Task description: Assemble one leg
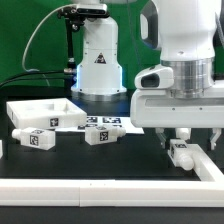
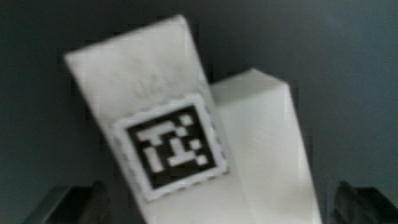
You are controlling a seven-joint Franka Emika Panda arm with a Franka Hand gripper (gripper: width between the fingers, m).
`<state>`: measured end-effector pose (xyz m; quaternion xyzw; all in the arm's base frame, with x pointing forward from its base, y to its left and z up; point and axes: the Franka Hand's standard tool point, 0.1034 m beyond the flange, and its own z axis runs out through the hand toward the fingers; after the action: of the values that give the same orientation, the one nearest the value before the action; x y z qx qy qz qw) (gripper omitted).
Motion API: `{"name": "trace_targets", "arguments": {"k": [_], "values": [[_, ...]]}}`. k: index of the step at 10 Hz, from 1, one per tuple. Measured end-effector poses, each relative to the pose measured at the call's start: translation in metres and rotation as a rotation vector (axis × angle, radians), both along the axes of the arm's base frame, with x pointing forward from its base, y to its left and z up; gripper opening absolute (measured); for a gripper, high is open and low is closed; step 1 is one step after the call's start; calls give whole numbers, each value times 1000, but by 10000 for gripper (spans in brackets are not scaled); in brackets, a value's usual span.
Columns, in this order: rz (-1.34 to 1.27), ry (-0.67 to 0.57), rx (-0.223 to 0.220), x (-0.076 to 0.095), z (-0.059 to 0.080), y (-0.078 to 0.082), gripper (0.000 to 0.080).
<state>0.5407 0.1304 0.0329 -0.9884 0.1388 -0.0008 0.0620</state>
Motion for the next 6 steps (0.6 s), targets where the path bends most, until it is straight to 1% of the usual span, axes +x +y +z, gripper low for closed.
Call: {"name": "trace_targets", "arguments": {"k": [1, 2, 3, 6], "values": [[64, -20, -9, -9, 6, 6, 645], [76, -26, -10, -20, 8, 11, 645], [69, -30, -10, -23, 8, 9, 649], [71, -31, -10, -21, 8, 10, 649]]}}
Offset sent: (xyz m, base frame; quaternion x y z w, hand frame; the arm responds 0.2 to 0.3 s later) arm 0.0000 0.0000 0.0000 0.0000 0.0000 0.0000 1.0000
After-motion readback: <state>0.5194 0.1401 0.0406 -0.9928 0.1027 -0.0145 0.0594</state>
